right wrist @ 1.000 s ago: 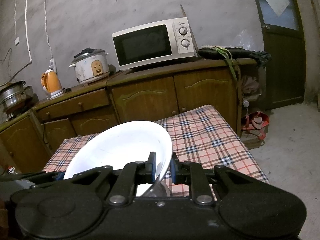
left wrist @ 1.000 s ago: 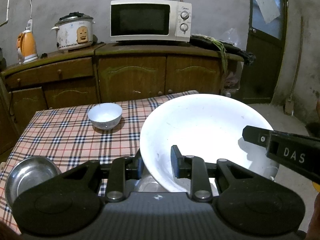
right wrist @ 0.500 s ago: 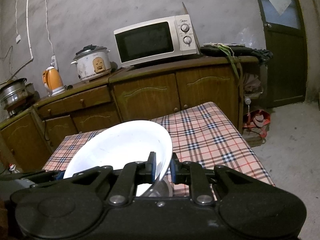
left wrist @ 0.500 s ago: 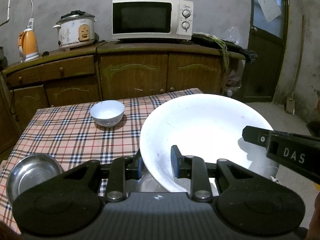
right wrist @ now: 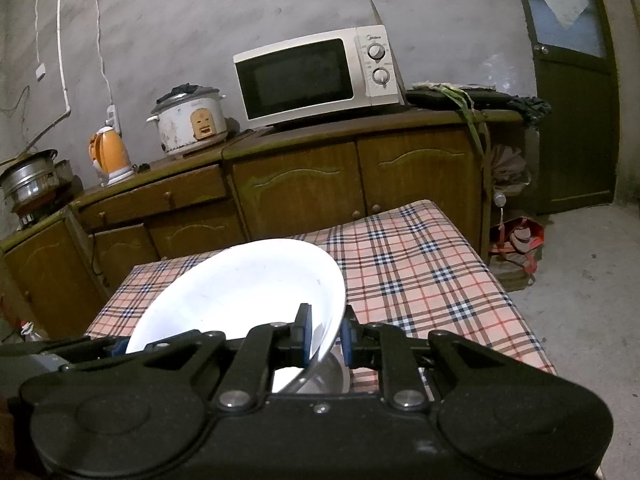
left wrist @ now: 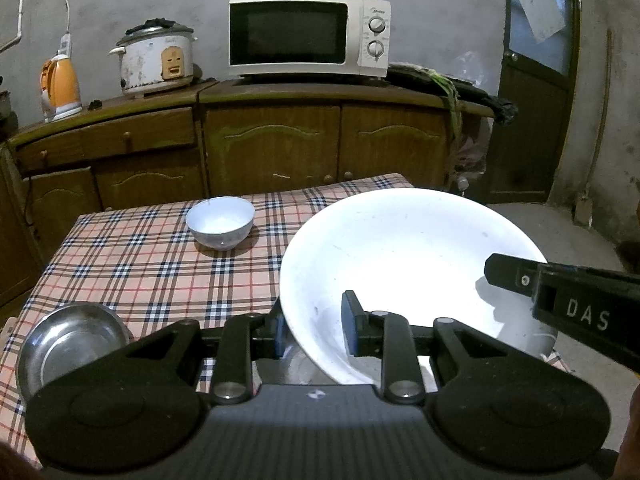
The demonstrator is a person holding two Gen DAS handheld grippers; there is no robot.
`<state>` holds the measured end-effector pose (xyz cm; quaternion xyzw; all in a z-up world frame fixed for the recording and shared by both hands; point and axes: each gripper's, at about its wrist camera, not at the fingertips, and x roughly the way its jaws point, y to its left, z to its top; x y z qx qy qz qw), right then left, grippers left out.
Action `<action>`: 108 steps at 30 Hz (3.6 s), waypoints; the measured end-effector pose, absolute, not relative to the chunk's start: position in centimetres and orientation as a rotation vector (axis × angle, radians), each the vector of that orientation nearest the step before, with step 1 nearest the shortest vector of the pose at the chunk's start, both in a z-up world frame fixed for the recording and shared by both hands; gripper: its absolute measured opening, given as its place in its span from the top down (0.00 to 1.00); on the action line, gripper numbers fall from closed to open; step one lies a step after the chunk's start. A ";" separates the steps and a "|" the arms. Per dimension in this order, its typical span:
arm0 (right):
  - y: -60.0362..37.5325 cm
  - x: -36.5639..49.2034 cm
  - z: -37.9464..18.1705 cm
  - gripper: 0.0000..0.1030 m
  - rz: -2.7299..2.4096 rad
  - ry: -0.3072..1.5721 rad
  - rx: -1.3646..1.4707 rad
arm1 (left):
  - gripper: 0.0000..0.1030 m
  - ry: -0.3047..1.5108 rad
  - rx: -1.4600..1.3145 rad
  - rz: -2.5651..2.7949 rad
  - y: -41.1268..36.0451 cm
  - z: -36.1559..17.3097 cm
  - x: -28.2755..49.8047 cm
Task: Organize plates and bowls
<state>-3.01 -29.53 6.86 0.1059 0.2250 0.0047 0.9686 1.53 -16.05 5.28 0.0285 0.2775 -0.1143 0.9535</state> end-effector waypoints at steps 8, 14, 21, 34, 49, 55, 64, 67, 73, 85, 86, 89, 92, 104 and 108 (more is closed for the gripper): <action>-29.1 -2.8 6.6 0.80 0.018 0.467 0.204 | 0.74 0.571 0.058 -0.221 -15.8 5.1 1.5; -28.9 -2.7 6.3 0.80 0.023 0.474 0.200 | 0.74 0.573 0.059 -0.216 -15.5 5.0 1.5; -28.6 -2.5 6.0 0.80 0.030 0.484 0.193 | 0.74 0.580 0.060 -0.210 -15.1 4.8 1.6; -28.0 -2.1 5.3 0.79 0.039 0.508 0.180 | 0.74 0.596 0.066 -0.205 -14.5 4.3 1.8; -27.6 -1.3 4.6 0.79 0.052 0.537 0.168 | 0.74 0.619 0.069 -0.194 -14.0 3.8 2.2; -27.5 -1.0 4.2 0.79 0.057 0.549 0.165 | 0.74 0.629 0.067 -0.189 -13.9 3.6 2.4; -27.1 -0.6 3.6 0.79 0.062 0.568 0.162 | 0.74 0.644 0.063 -0.180 -13.6 3.1 2.7; -27.0 -0.5 3.4 0.79 0.064 0.573 0.161 | 0.74 0.650 0.062 -0.178 -13.5 3.0 2.8; -26.8 -0.3 3.1 0.79 0.068 0.582 0.162 | 0.74 0.657 0.058 -0.175 -13.5 2.9 2.9; -26.5 0.0 2.4 0.79 0.074 0.601 0.163 | 0.74 0.669 0.053 -0.170 -13.1 2.5 3.1; -26.5 0.0 2.4 0.79 0.075 0.603 0.163 | 0.74 0.670 0.054 -0.169 -13.1 2.5 3.1; -26.3 0.0 2.2 0.79 0.078 0.608 0.164 | 0.74 0.675 0.055 -0.168 -13.0 2.3 3.1; -26.3 0.1 2.0 0.79 0.079 0.613 0.165 | 0.74 0.680 0.055 -0.166 -12.9 2.2 3.1; -26.1 0.4 1.4 0.79 0.084 0.631 0.171 | 0.74 0.687 0.052 -0.164 -12.7 2.0 3.3; -26.0 0.6 1.3 0.78 0.088 0.637 0.173 | 0.74 0.692 0.048 -0.163 -12.4 1.8 3.4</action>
